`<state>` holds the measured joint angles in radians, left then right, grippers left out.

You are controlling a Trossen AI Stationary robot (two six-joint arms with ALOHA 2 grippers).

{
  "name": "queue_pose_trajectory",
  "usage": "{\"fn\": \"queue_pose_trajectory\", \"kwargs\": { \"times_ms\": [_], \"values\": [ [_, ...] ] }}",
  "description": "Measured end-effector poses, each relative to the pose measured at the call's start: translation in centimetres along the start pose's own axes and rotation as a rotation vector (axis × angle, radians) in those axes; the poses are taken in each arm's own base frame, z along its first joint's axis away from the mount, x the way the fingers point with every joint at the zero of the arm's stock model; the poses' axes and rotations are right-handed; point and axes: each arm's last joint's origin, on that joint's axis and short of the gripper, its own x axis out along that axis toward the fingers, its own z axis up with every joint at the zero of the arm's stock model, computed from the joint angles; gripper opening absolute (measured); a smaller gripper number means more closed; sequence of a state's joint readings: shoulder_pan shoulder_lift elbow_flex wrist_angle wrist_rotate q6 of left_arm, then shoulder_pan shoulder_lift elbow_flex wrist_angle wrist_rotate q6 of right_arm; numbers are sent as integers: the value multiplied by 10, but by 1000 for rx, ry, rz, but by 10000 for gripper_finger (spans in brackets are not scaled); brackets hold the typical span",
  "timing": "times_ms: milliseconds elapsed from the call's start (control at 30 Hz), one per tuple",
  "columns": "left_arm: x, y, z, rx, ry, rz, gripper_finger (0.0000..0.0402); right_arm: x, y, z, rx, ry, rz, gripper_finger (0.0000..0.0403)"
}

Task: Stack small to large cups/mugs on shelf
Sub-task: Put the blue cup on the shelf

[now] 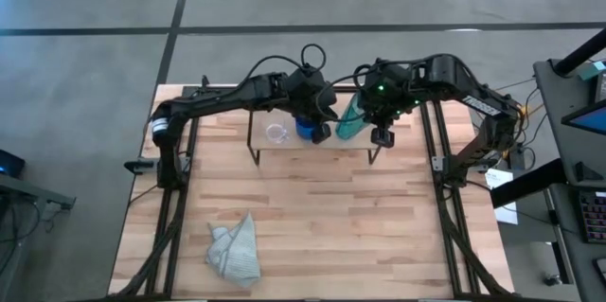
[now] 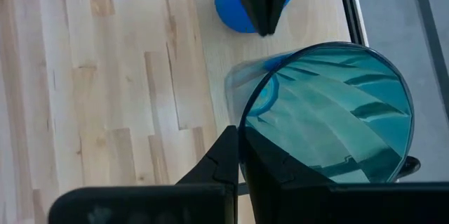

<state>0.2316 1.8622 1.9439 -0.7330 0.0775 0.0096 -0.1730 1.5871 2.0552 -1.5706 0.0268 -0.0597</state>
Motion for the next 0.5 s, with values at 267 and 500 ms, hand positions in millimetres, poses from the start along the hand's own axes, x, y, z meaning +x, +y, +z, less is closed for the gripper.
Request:
{"fn": "queue_pose_trajectory", "kwargs": {
  "times_ms": [267,500],
  "values": [
    [15,0,-5,-50,-67,-94,0,2,0,0,5,8,2,9],
    [21,4,-13,-61,-35,-83,0,4,0,0,6,17,10,8]
  ]
}}
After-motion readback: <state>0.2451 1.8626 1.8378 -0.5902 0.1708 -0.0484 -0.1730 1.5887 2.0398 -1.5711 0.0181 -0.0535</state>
